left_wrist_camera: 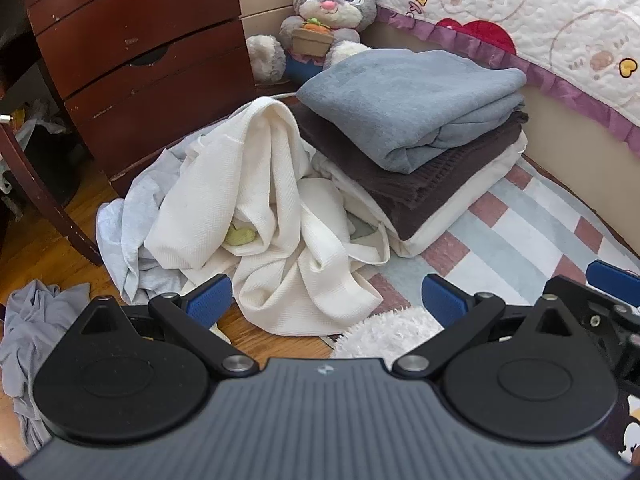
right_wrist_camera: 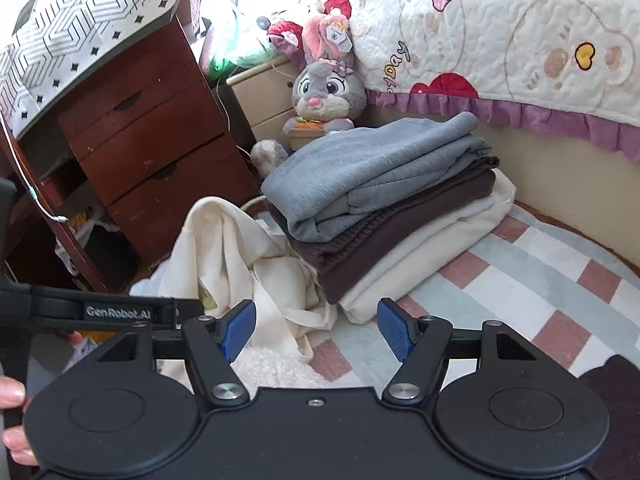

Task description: Fold clothes

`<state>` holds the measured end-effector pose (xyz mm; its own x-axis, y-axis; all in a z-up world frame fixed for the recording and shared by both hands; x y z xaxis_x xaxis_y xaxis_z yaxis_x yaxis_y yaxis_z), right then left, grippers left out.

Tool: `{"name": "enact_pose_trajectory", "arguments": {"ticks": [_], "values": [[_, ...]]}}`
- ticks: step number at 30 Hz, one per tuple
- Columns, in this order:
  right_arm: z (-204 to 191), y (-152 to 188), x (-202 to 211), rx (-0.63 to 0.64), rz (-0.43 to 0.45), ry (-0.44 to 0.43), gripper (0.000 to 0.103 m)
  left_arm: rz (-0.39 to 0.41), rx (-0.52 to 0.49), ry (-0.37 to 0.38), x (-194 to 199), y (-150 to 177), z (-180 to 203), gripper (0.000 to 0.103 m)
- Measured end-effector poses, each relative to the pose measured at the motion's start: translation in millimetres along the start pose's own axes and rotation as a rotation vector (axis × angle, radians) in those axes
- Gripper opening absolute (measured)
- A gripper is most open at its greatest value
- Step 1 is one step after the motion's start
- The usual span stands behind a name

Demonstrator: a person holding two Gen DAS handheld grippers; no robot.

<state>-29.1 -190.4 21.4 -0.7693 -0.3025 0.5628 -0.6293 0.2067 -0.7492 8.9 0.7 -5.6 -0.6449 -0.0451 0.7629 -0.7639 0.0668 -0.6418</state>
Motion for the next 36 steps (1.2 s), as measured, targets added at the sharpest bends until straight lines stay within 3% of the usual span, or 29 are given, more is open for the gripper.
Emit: {"name": "enact_pose_trajectory", "arguments": {"ticks": [4,12,17,36], "values": [[-5.6,-3.0,-3.3,-0.002,-0.019,-0.002,0.072,0.000,0.009,0.002,0.6,-10.4,-1.8,0.103],[-0.9,8.5,-15.0,-0.026,0.002,-0.018,0.072,0.012,0.001,-0.001,-17.2,12.1,-10.7,0.103],[-1.3,8.7,-17.4,-0.020,-0.012,-0.018,0.072,-0.025,0.021,0.008,-19.2,-6.3,-13.1,0.103],[0.8,7.1,-16.9,-0.047,-0.014,-0.033,0.072,-0.031,0.012,0.011,-18.8,-4.9,-9.2,0.103]]}}
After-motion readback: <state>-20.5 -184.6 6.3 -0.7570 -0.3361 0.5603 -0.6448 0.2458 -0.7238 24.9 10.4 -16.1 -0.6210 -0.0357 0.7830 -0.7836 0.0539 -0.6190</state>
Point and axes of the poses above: each gripper's, at about its wrist camera, not at the fingertips, and x roughly against the way its jaws point, z to its right, y to its underside, the point moved 1 cm from there along -x, roughly the way its jaws point, and after that the axes turned 1 degree about -x, right-handed, at the moved point
